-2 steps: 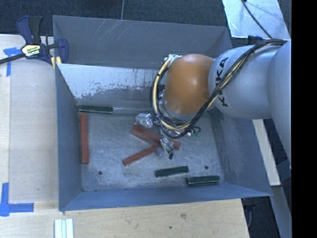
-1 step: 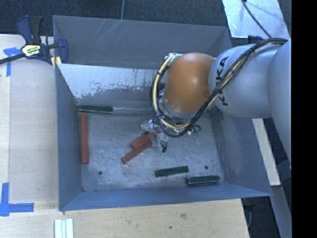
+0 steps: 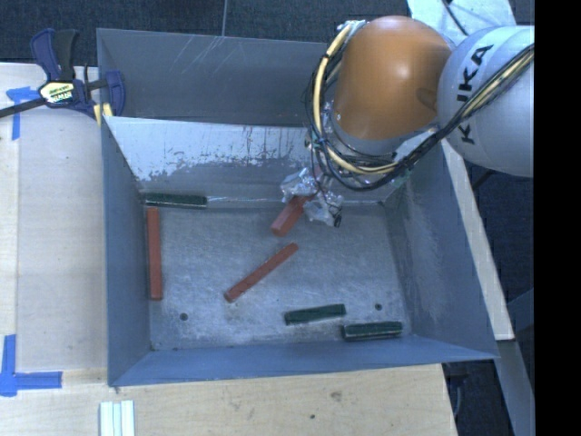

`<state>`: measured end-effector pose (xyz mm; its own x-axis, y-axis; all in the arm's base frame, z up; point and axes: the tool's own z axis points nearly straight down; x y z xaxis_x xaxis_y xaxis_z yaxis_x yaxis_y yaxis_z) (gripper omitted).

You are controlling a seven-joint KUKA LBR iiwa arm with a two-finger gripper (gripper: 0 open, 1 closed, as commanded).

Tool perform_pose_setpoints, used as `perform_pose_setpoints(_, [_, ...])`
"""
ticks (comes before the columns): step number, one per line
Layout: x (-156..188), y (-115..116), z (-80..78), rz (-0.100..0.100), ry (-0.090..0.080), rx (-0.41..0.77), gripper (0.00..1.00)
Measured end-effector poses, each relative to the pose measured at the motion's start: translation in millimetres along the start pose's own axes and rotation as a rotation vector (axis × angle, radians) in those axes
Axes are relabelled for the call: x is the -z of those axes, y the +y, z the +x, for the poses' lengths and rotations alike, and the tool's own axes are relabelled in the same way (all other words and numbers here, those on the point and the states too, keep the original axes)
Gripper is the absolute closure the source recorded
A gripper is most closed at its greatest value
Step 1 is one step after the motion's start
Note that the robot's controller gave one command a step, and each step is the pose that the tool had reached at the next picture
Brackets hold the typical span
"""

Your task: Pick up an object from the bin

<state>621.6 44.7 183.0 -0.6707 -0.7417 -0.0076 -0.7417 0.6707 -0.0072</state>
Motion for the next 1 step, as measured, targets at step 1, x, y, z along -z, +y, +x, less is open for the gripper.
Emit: perform_pose_setpoints(1, [68.7,16.6,-0.6,0.0,-0.002,0.026,1.0])
